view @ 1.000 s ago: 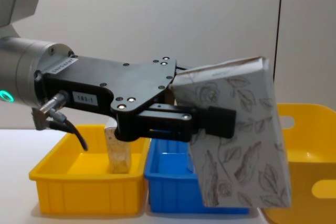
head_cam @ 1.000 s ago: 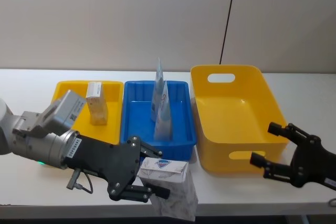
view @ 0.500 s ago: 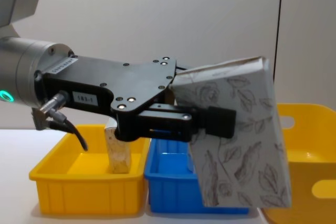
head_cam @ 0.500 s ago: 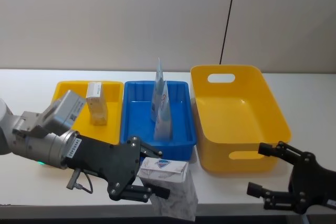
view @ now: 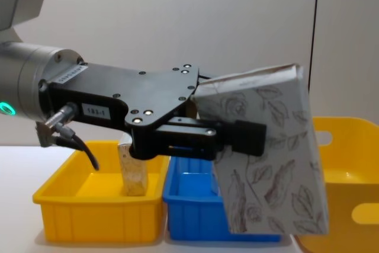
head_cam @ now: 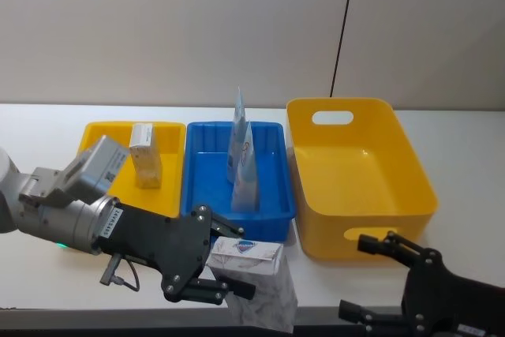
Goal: Bimanual collaborative sorting of washing and personal care products
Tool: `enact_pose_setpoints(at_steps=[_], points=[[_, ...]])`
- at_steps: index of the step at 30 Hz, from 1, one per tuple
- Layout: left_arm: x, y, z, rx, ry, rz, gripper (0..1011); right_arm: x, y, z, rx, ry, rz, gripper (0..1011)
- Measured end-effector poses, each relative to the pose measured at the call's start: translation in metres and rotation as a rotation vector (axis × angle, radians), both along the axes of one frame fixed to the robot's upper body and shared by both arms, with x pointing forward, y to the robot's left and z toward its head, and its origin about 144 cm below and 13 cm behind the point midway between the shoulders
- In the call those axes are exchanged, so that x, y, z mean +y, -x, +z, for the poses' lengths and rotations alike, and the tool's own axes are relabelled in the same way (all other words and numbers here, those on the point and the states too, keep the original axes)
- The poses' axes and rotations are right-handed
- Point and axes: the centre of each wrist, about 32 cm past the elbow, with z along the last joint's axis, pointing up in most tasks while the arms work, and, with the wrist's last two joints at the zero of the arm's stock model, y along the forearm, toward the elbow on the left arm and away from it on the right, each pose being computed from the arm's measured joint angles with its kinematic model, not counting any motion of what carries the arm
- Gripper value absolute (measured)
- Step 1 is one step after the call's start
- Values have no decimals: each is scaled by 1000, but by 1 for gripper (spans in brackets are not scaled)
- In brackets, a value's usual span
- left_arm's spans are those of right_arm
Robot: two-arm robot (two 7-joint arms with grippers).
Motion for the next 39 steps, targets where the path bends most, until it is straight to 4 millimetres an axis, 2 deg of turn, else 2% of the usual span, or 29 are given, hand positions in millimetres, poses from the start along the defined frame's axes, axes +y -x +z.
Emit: enact_pose_setpoints(at_steps=[15,39], points=[[0,0,0,0,0,0,378,15,5,0,-6,15,52,1002],[0,0,0,0,0,0,378,45,-2,-10,7,15,102,1002]])
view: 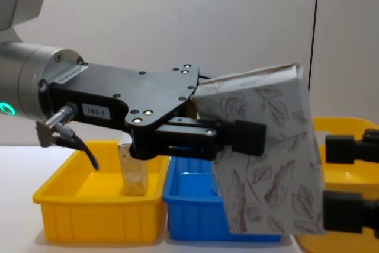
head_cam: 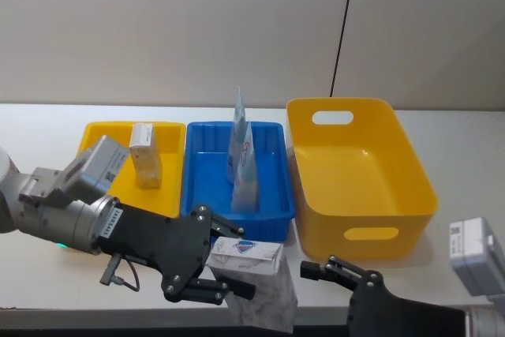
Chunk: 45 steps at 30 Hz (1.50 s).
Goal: Bimanual collaborative sorting of washing and personal care products
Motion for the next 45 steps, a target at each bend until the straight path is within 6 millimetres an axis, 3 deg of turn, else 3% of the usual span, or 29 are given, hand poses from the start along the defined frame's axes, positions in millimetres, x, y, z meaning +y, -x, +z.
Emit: enact_pose_setpoints(at_steps=[27,35,45], points=[[0,0,0,0,0,0,378,32,-13,-14,-16,-1,-34,977],[0,0,0,0,0,0,378,36,-15,-15,-19,-4,-40,778],[0,0,0,0,0,1,378,38,-16,-16,-20,-5,-42,452]])
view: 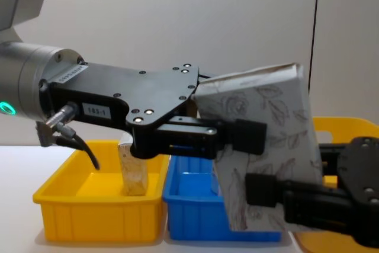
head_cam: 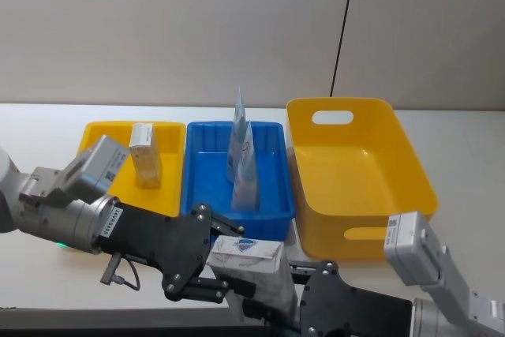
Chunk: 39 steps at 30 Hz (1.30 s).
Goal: Bimanual collaborative sorting of washing and personal care products
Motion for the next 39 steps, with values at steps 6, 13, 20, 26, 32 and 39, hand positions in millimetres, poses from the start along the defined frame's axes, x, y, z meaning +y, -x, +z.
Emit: enact_pose_setpoints(at_steps=[6,13,20,26,32,39], points=[[0,0,0,0,0,0,378,1,0,0,-1,-1,-2,364],[0,0,0,0,0,-1,460,1,0,0,3,0,-1,363],[0,0,0,0,0,-1,685,0,0,-1,21,-13,11,362],[0,0,0,0,0,-1,836,-1,1,-3,36,-25,14,362],[0,0,0,2,0,2,999,-5,3,-5,43,-38,7,362],[5,-1,0,20,6,35,1001,-12,5,-7,41,-49,-20,362]])
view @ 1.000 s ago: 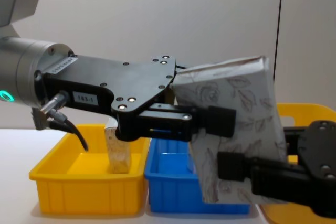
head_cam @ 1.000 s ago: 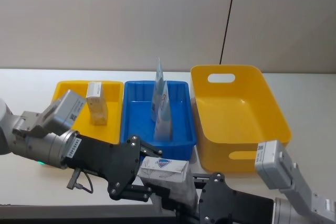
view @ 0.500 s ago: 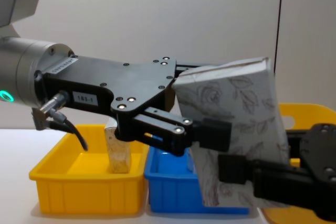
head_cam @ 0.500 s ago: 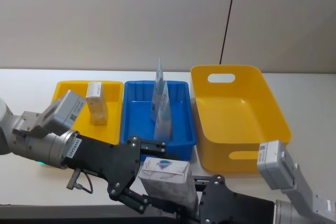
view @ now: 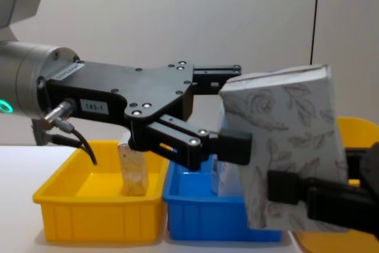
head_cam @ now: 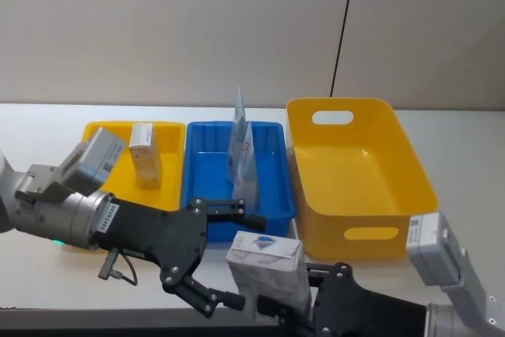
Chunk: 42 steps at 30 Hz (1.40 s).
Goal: Bimanual collaborative sorting of washing and personal care products
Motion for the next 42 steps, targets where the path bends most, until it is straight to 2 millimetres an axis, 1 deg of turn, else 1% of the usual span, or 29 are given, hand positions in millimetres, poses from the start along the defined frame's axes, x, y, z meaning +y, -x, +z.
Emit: enact_pose_setpoints(at_steps=[11,21,32,42], points=[[15,1,1,47,12,116,1001,-13,5,-3,-11,-16,-78,362],[25,5,1,95,25,254,1001,-27,8,-3,-45,-36,-200,362],[20,2,0,139,42,372,1002,-36,6,-2,-102,-65,-356,362],[15,-3,-1,157,48,416,1002,-36,1,0,-158,-82,-509,362]])
